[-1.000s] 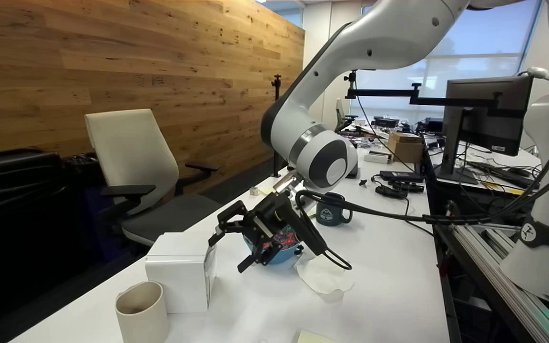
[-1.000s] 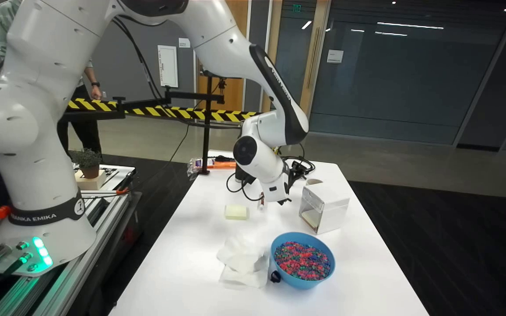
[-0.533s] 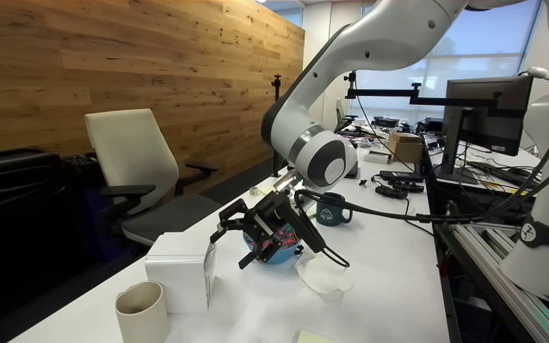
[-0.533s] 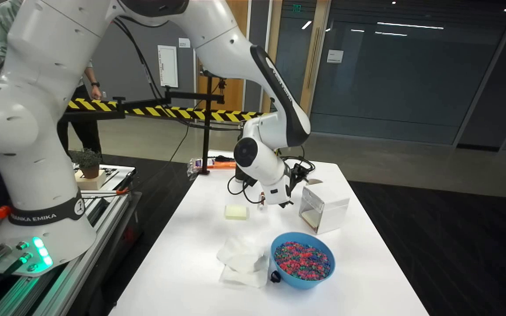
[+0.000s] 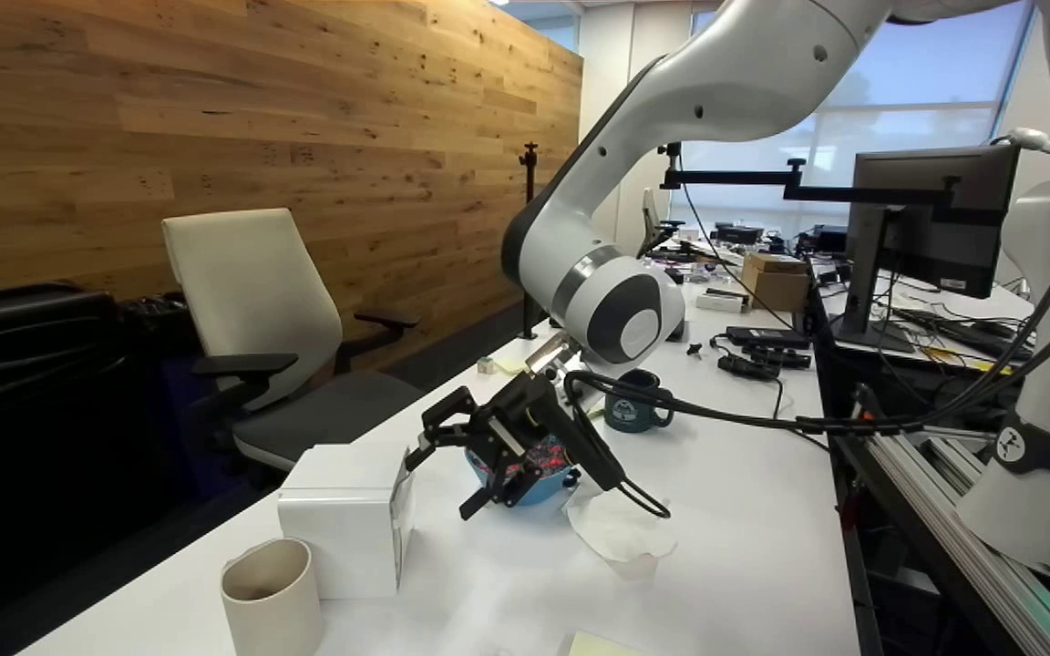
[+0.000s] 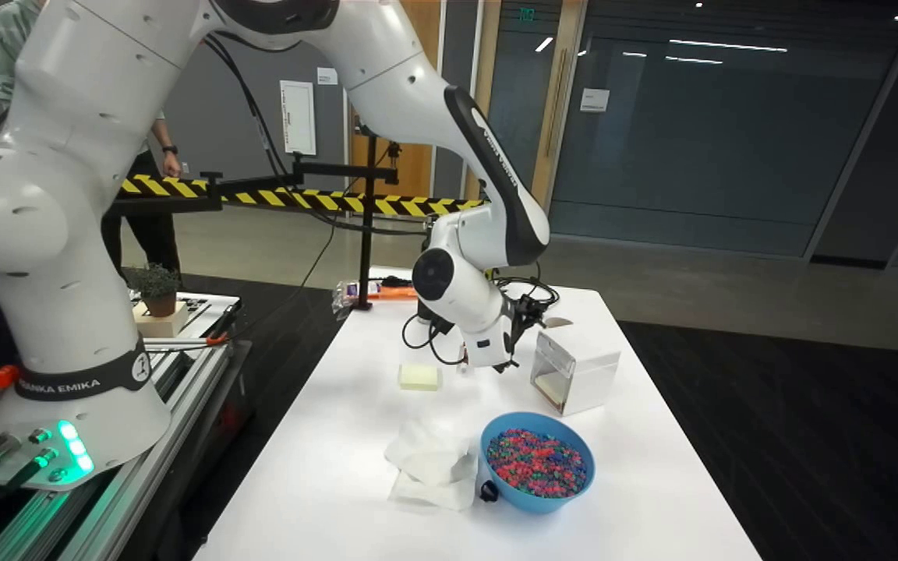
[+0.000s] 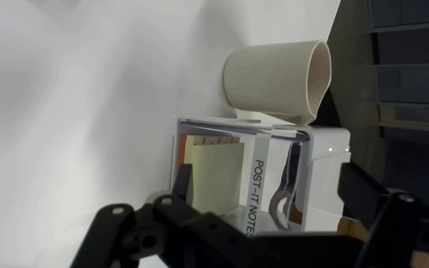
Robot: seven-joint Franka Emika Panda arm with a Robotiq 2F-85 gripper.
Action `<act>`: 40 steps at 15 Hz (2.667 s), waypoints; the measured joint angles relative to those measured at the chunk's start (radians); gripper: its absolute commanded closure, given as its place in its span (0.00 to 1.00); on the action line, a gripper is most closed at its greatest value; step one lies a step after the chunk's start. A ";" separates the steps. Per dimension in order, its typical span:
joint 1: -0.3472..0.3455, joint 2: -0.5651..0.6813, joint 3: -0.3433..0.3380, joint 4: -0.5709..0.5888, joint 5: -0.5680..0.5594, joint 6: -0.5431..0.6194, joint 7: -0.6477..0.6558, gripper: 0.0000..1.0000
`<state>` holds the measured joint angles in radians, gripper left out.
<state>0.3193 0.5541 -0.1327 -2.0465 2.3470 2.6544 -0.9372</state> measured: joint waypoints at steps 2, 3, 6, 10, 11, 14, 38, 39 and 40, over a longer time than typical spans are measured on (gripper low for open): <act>0.000 0.007 0.002 0.003 0.006 0.000 -0.004 0.00; 0.000 0.011 0.002 0.007 0.010 0.000 -0.007 0.00; 0.003 0.028 0.003 0.024 0.031 0.000 -0.014 0.00; 0.011 0.049 0.003 0.056 0.051 0.002 -0.014 0.00; 0.012 0.055 0.003 0.065 0.056 0.004 -0.014 0.00; 0.011 0.069 0.001 0.098 0.067 0.013 -0.013 0.00; -0.085 0.058 -0.033 0.080 -0.034 0.000 -0.012 0.00; -0.087 0.056 -0.033 0.075 -0.042 0.000 -0.012 0.00; -0.089 0.053 -0.033 0.068 -0.051 -0.001 -0.012 0.00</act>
<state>0.2300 0.6073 -0.1654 -1.9785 2.2962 2.6534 -0.9492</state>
